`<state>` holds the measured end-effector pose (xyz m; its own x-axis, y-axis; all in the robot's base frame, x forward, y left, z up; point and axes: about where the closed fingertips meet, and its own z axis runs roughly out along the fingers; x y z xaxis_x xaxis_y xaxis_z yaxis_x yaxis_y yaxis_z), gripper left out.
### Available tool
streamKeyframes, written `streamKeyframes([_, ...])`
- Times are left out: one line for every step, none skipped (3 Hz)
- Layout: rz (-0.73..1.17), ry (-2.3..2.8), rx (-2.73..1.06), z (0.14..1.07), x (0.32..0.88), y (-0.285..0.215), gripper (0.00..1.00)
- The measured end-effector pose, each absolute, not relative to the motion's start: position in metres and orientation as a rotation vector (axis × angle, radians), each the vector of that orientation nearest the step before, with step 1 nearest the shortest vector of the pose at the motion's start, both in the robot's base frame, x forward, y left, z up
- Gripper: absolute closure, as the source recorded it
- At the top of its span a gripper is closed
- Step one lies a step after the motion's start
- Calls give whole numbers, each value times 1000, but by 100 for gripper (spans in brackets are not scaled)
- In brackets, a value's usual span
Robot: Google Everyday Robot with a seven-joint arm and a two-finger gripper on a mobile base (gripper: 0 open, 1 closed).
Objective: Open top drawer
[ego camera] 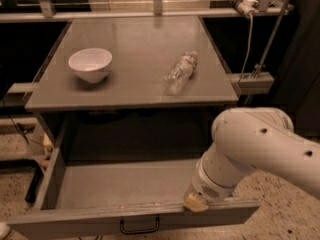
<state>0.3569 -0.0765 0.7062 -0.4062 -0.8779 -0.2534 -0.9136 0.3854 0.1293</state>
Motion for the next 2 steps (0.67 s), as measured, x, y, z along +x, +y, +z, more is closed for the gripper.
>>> streamKeyframes([375,2493,-1623,706,357,-77,100])
streamKeyframes([379,2564,-1586,710,311,-87,100])
